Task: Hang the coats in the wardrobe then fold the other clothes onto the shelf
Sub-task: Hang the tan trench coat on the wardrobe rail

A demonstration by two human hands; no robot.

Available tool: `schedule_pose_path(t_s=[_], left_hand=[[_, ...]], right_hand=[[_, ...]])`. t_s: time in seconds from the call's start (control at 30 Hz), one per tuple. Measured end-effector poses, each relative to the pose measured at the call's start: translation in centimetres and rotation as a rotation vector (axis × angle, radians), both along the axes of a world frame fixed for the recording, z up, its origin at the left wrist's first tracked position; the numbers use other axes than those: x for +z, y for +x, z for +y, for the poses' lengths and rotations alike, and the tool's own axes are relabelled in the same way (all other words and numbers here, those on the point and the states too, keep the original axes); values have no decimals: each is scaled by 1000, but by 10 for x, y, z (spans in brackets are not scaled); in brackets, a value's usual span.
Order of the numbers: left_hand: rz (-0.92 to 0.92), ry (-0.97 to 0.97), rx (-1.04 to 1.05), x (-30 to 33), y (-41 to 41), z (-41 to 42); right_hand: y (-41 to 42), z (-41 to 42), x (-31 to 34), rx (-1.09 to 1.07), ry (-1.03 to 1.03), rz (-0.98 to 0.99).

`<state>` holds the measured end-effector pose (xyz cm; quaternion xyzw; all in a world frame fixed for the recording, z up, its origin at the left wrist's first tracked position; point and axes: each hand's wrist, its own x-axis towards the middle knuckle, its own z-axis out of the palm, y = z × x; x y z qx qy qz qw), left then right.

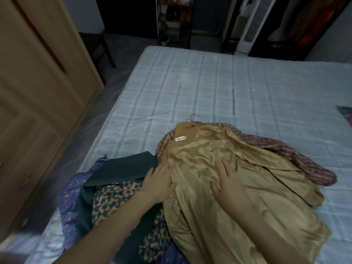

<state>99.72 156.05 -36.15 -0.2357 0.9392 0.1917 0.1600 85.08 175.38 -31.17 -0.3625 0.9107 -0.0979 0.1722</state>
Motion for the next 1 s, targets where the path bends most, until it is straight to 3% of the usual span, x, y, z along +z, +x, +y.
schedule_pose_path(t_s=[0.17, 0.27, 0.4, 0.5, 0.63, 0.87, 1.0], left_hand=[[-29, 19, -27, -65, -32, -20], [90, 29, 57, -107, -62, -38], [223, 230, 449, -157, -106, -64], [214, 170, 613, -195, -119, -82], [239, 186, 611, -213, -123, -90], [118, 237, 316, -194, -142, -97], [294, 240, 314, -169, -131, -64]], right_hand=[[-44, -37, -74, 110, 59, -83], [-77, -66, -118, 56, 86, -106], [-105, -69, -184, 58, 215, -190], [-105, -58, -228, 70, 332, -221], [-106, -58, -249, 75, 316, -119], [-103, -57, -241, 69, 312, -148], [-117, -57, -225, 71, 282, -316]])
